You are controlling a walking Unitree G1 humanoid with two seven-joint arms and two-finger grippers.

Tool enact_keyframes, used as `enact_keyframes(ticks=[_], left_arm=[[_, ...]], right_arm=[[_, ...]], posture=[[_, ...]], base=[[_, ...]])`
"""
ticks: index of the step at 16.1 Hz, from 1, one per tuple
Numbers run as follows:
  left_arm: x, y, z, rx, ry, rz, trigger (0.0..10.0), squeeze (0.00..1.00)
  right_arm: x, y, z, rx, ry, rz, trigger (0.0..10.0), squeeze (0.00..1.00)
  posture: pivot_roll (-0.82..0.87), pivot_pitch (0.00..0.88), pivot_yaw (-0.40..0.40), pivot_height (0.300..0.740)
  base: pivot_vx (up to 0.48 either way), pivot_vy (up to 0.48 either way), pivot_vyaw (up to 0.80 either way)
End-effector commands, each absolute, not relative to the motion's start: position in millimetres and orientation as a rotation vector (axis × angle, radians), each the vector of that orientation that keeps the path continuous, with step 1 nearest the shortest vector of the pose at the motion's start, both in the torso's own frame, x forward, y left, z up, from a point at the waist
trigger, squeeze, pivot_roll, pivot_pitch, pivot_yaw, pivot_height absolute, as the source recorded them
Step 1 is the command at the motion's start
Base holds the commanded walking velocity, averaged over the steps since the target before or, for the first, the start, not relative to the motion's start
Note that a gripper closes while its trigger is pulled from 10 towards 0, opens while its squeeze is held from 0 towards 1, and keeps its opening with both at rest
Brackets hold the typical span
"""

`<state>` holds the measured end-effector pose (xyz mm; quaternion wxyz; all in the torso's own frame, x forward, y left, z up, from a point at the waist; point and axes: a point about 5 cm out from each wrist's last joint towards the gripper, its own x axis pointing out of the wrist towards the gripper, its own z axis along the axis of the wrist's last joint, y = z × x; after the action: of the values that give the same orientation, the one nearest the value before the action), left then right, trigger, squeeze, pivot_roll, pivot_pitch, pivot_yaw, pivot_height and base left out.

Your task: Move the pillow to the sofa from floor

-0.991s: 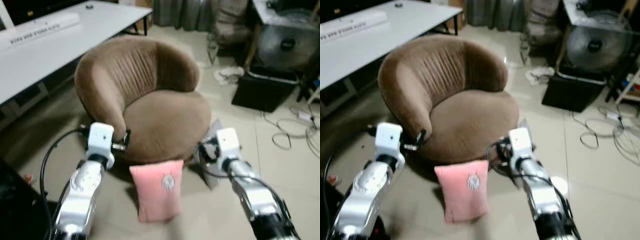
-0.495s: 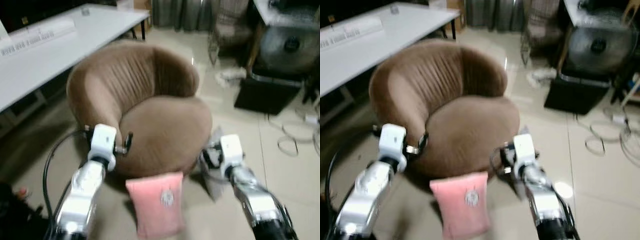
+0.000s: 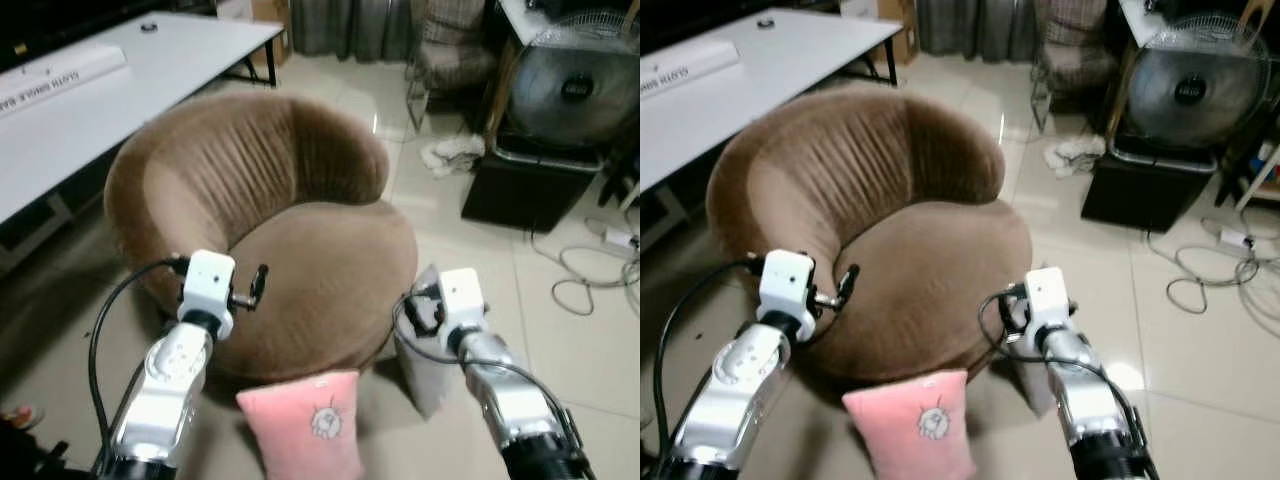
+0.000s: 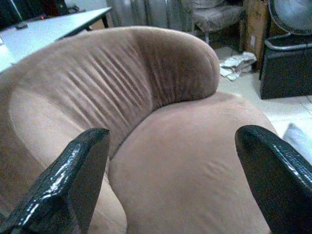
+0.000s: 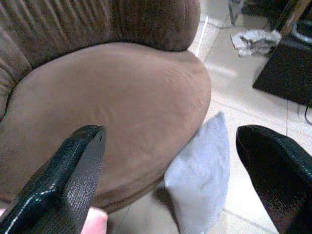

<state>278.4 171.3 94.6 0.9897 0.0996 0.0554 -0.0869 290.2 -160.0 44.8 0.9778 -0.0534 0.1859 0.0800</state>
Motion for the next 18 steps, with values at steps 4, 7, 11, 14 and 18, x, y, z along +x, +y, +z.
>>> enact_keyframes(ticks=[4,7,11,14,18], left_arm=[[277.7,182.6,93.3,0.210,0.128,-0.135,10.0,0.00],[278.0,181.8,92.1,0.212,0.135,-0.143,10.0,0.00],[280.3,180.9,91.0,0.222,0.144,-0.155,10.0,0.00],[281.1,183.3,89.9,0.242,0.156,-0.165,10.0,0.00],[278.5,198.7,83.4,0.275,0.203,-0.101,10.0,0.00]], right_arm=[[291.8,-149.4,46.3,-0.089,0.367,0.194,10.0,0.00],[292.9,-149.3,44.9,-0.074,0.376,0.188,10.0,0.00],[294.6,-147.6,42.4,-0.072,0.391,0.178,10.0,0.00],[291.1,-145.2,37.1,-0.058,0.420,0.185,10.0,0.00],[287.0,-151.9,25.8,-0.072,0.464,0.157,10.0,0.00]], posture=[[0.14,0.000,0.020,0.740],[0.13,0.000,0.026,0.740],[0.14,0.000,0.021,0.740],[0.15,0.000,0.005,0.740],[0.14,0.000,0.003,0.740]], base=[[0.000,0.000,0.00],[0.000,0.000,0.00],[0.000,0.000,0.00],[0.000,0.000,0.00],[0.000,0.000,0.00]])
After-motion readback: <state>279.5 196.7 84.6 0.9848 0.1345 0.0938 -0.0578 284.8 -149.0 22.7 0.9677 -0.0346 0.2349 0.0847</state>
